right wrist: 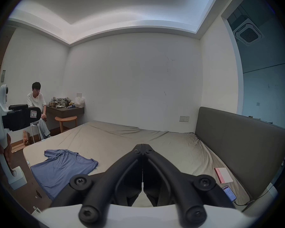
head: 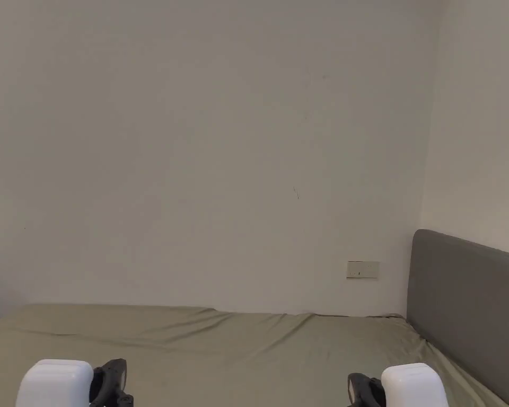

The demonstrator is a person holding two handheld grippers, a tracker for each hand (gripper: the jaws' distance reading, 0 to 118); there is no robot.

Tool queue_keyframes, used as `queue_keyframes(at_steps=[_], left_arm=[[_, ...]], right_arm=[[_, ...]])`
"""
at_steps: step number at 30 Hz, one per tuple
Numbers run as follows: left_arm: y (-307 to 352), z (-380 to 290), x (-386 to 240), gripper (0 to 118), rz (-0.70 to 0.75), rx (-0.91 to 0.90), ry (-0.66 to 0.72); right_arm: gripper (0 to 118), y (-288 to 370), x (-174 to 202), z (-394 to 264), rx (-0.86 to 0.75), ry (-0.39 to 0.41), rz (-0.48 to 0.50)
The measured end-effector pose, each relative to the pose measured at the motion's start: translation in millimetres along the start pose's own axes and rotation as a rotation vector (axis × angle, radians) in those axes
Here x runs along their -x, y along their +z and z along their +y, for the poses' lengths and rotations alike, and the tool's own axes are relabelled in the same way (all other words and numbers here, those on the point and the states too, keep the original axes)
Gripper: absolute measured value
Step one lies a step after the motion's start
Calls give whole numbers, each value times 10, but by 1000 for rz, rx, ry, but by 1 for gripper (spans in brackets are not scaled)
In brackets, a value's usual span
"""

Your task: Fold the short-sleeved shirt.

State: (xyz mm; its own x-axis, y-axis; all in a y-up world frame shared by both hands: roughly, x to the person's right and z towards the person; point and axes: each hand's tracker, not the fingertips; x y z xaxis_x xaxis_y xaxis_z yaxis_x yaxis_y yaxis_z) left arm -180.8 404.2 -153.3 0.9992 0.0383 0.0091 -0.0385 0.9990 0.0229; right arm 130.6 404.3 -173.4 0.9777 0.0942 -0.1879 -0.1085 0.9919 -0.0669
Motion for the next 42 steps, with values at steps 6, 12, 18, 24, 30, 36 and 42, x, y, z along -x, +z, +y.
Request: queue_keyframes(at_steps=[6,12,18,24,30,36,42], left_arm=[[-28,7,22,2,-2,11,6],[-36,7,12,2,-10,13,-5],[-79,-18,44,2,-1,28,-10],[-120,-63,100,2,3,65,-20],[-204,-119,196,2,10,104,5],[-274,-207,204,2,-11,130,1],[-445,-298,218,10,-9,141,-6]], right_arm=[[8,2,-18,-5,3,0,-2],[8,-13,-44,-3,13,-27,25],[8,-25,-9,-22,12,-3,17],[8,-48,-14,-23,8,-22,38],[8,-120,-20,-56,13,-31,38],[8,-211,-10,-93,24,-11,40],[8,-379,-4,-146,38,-17,41]])
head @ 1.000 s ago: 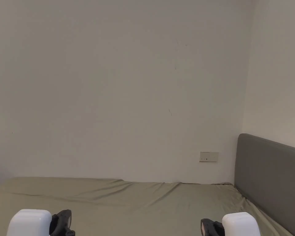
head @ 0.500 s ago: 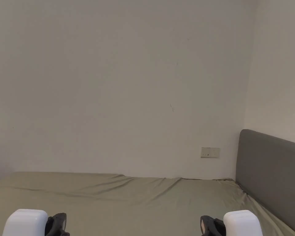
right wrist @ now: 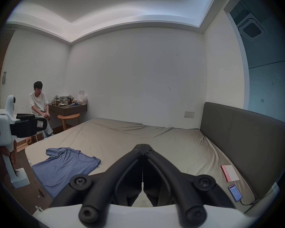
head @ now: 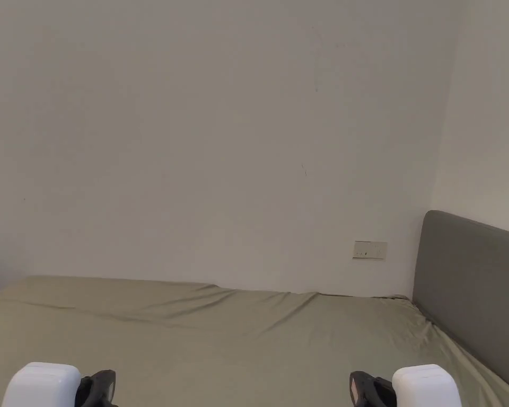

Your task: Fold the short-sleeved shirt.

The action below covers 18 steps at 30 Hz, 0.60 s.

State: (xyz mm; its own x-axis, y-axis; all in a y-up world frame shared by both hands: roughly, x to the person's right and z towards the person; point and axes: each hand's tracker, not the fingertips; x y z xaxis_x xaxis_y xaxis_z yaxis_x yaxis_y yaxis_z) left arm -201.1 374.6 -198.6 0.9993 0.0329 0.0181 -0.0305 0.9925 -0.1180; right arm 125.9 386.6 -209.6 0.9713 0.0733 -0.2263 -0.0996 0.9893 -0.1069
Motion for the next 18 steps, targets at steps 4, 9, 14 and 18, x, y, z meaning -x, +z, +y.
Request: queue_keyframes(at_steps=[4,9,14,18], left_arm=[[-272,-216,252,118,84,100,6],[-817,-804,822,118,141,309,33],[-1492,-1818,1368,118,268,587,21],[-1916,-2564,1636,118,291,746,94]], right_arm=[[8,-102,17,-97,25,8,11],[8,-278,16,-313,85,22,19],[8,-471,1,-652,193,1,42],[8,-631,8,-972,309,-19,43]])
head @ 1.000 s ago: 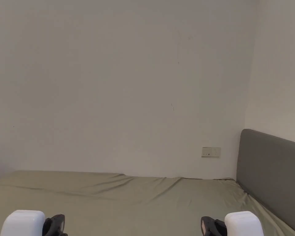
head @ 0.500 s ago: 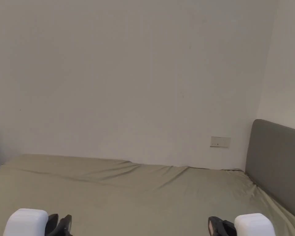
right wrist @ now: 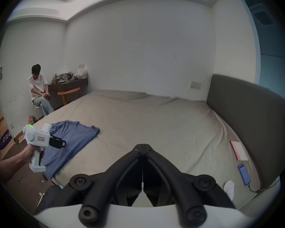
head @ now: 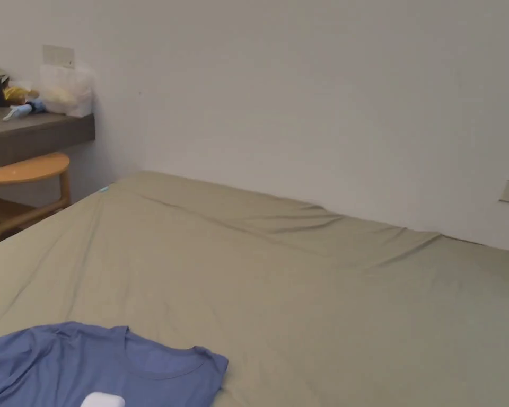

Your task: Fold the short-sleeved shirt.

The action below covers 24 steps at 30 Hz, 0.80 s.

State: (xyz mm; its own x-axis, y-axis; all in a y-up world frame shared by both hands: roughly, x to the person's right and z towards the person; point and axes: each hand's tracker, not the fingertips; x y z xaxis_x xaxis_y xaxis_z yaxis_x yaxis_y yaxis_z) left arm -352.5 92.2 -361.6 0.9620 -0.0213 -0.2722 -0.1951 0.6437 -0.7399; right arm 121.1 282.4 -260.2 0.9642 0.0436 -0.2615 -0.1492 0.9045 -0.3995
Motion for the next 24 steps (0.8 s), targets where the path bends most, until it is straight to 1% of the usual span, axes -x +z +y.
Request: queue_keyframes(at_steps=[1,2,4,5,6,7,8,9,10,11,13,14,16,18,20,23,24], left_arm=[[-184,-33,7,116,6,22,16],[-335,-58,4,111,11,42,21],[-568,-149,-8,96,-15,98,13],[-659,-168,-22,96,-35,112,-4],[-706,-188,-27,96,-14,103,-15],[-600,-214,29,95,-39,17,3],[-593,-154,59,83,-36,36,25],[-609,-112,82,67,-40,61,50],[-588,-42,106,31,-29,70,80],[-497,6,170,8,-74,35,107],[-415,148,204,8,-59,-18,103],[-350,232,195,8,-68,3,107],[-50,332,164,8,-97,-118,116],[223,470,-2,8,-123,-187,70],[536,594,-207,8,-204,-242,16],[883,690,-672,8,-303,-296,-105],[968,704,-825,8,-342,-300,-125]], right_arm=[[8,-60,-3,-59,18,-12,8],[8,-114,-3,-111,34,-18,17],[8,-214,28,-180,89,-17,-4],[8,-252,52,-199,118,-8,-24],[8,-265,69,-218,112,-13,-30],[8,-271,72,-246,113,-30,-40],[8,-275,58,-264,122,-57,-37],[8,-277,37,-280,127,-85,-21],[8,-273,2,-308,129,-115,-7],[8,-286,-32,-322,135,-133,3],[8,-314,-108,-338,146,-133,5],[8,-299,-138,-343,153,-137,-4],[8,-253,-230,-338,151,-149,-28],[8,-158,-337,-333,129,-173,-41],[8,-77,-445,-299,112,-186,-50],[8,118,-564,-244,73,-191,-67],[8,182,-593,-228,59,-189,-72]])
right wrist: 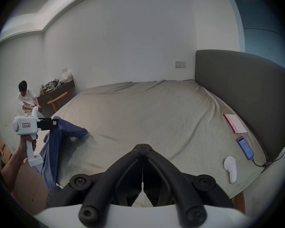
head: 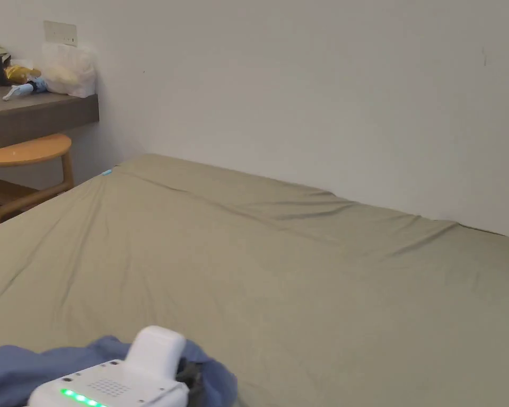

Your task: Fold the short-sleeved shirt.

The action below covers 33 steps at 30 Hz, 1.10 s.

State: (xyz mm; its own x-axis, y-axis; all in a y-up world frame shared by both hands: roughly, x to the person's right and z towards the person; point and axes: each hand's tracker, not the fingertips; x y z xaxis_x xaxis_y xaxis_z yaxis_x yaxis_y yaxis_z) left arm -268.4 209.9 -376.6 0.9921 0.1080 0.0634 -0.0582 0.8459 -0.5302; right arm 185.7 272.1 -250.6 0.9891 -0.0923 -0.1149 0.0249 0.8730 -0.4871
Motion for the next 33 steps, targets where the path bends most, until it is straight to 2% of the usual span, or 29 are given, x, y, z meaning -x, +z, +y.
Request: queue_keyframes(at_steps=[3,8,16,19,23,25,26,27,28,29,33], left_arm=[[56,82,-568,8,-128,-22,-8],[84,44,-1710,8,-360,-6,-107],[184,-524,-3425,8,-709,112,-128],[198,-741,-3776,8,-777,187,-121],[80,-1022,-3900,14,-724,277,-128],[23,-1070,-3829,23,-679,334,-107],[-21,-1048,-3775,64,-652,368,-110],[-31,-991,-3697,98,-610,391,-125],[93,-872,-3535,107,-565,308,-85],[233,-723,-3349,101,-520,209,-51],[656,-25,-2513,101,-406,54,-8]], right_arm=[[8,207,-98,35,-30,6,-21],[8,558,-341,17,-79,-26,-74],[8,1094,-810,-180,-103,-67,-205],[8,1249,-977,-280,-94,-87,-257],[8,1370,-1153,-426,-78,-131,-295],[8,1391,-1193,-484,-70,-144,-298],[8,1393,-1201,-514,-68,-147,-300],[8,1388,-1196,-522,-66,-147,-302],[8,1382,-1187,-519,-64,-147,-303],[8,1374,-1174,-519,-65,-144,-299],[8,1274,-1040,-423,-72,-134,-243]])
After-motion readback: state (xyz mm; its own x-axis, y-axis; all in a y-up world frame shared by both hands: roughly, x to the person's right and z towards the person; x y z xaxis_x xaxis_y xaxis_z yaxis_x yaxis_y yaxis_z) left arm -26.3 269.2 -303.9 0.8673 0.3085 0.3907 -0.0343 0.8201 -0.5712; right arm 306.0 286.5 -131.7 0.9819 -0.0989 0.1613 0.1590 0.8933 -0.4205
